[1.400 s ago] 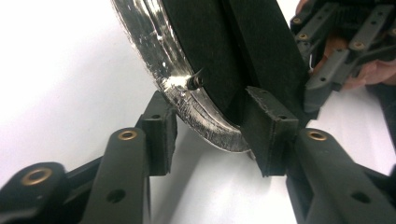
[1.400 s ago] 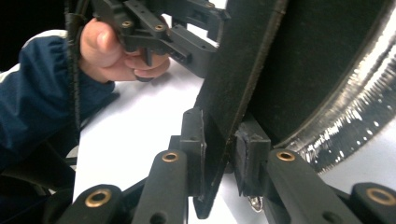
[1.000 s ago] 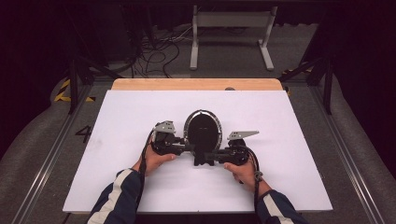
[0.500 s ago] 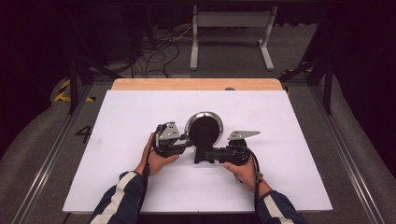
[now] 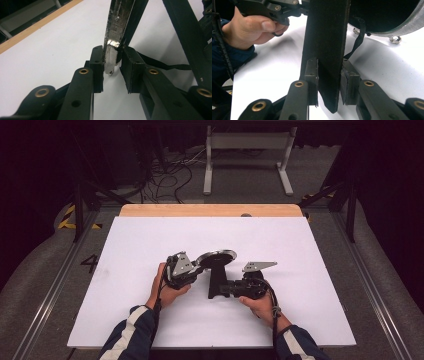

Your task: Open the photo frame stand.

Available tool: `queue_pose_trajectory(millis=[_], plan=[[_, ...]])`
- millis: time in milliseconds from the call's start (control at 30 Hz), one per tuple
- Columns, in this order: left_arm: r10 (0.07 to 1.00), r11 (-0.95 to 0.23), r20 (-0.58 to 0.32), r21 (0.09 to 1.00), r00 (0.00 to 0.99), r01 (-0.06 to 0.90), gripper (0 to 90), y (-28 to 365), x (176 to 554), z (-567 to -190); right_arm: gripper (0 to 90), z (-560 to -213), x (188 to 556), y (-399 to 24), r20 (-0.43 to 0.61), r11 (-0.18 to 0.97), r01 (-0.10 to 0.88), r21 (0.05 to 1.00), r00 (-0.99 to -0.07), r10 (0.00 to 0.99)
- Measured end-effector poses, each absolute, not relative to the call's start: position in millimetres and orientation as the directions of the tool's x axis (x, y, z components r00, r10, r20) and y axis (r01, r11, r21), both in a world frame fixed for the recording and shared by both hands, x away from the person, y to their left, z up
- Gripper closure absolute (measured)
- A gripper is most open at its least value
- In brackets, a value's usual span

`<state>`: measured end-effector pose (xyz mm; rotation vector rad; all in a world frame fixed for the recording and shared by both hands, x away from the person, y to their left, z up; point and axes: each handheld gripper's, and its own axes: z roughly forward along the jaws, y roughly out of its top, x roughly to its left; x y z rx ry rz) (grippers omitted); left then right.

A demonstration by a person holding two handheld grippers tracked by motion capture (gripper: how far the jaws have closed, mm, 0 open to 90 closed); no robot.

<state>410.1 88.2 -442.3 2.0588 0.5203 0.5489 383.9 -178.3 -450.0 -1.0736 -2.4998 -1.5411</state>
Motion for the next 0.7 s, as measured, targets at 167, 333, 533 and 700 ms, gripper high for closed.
queue_pose_trajectory(millis=[167, 333, 533, 700], plan=[[0.550, -0.512, 0.201, 0.848, 0.810, 0.137, 73.1, 85.7, 406.4, -442.8, 71.4, -452.7, 379.9, -179.7, 0.346, 0.281, 0.559, 0.780, -0.760, 0.550], [0.535, -0.538, 0.229, 0.834, 0.814, 0.119, 74.2, 83.1, 401.9, -443.5, 70.1, -453.7, 373.6, -181.7, 0.319, 0.307, 0.556, 0.772, -0.757, 0.570], [0.537, -0.553, 0.247, 0.825, 0.807, 0.116, 74.7, 81.3, 399.5, -443.4, 69.4, -453.8, 371.2, -182.0, 0.302, 0.316, 0.553, 0.771, -0.754, 0.583], [0.539, -0.555, 0.248, 0.824, 0.805, 0.118, 74.4, 81.3, 398.8, -443.4, 69.6, -451.9, 369.6, -181.4, 0.296, 0.321, 0.561, 0.763, -0.745, 0.598]])
